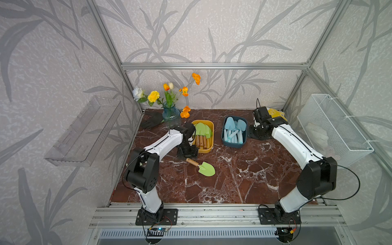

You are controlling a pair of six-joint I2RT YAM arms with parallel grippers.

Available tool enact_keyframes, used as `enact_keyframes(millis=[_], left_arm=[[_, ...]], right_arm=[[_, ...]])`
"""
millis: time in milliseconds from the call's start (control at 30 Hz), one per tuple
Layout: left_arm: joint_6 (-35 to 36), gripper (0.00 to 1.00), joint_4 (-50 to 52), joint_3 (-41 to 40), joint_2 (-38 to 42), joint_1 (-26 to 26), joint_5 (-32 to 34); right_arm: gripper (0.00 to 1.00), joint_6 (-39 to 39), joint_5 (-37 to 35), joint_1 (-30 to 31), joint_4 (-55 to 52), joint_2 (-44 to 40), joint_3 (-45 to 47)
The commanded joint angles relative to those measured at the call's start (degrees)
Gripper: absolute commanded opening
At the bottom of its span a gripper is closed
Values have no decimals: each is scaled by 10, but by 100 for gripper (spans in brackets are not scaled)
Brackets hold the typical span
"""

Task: Sort the small shovels by color and place them into the storage box
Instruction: Place the shovel in the storage box, then pick up the shovel from the center of the board.

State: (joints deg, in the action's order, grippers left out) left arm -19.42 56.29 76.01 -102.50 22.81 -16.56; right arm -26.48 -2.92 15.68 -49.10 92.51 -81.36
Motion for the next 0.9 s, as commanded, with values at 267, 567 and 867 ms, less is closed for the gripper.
enact_keyframes(millis=[267,567,867], left_arm=[[50,75,-68,84,-110,-1,-28],[33,74,-68,0,-64,5,-51],[12,74,-57,-103,29,29,-49]], right_arm=[[43,13,-30,-1,-10,-63,57],[43,10,-26,-1,-6,-85,96],[43,2,-7,-1,14,-81,110]])
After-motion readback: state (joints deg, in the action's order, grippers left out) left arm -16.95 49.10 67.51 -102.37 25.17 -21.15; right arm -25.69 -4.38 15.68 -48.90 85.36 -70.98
